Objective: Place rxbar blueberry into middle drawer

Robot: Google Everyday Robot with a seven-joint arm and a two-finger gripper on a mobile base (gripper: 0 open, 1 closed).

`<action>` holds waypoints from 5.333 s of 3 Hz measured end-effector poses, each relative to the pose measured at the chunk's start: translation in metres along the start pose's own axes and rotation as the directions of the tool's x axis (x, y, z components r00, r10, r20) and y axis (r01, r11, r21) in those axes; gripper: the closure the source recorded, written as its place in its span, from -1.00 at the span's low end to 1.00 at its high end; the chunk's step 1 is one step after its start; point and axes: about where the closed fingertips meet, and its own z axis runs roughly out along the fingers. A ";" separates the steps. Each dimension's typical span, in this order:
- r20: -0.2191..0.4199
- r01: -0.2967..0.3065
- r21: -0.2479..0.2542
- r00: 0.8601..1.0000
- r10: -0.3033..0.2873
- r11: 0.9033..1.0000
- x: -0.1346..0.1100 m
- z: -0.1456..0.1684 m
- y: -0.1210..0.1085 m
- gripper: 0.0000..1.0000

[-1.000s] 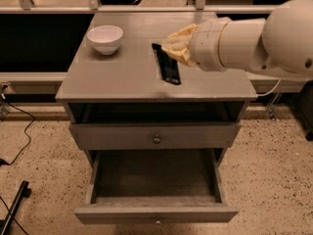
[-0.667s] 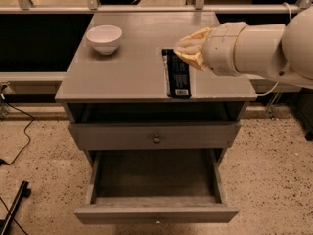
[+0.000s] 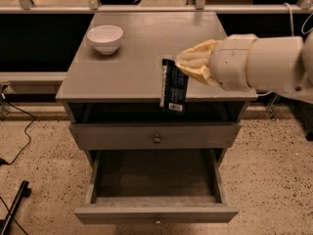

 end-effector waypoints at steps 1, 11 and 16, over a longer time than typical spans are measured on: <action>0.057 -0.092 -0.046 0.994 0.095 0.995 0.022 -0.027 0.043 1.00; 0.121 -0.375 -0.115 0.914 0.388 0.920 0.380 0.072 0.189 1.00; 0.039 -0.417 -0.200 0.901 0.433 0.887 0.413 0.121 0.224 1.00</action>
Offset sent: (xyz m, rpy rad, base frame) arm -0.1182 -0.1011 -0.1607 0.2944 0.3129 -0.0544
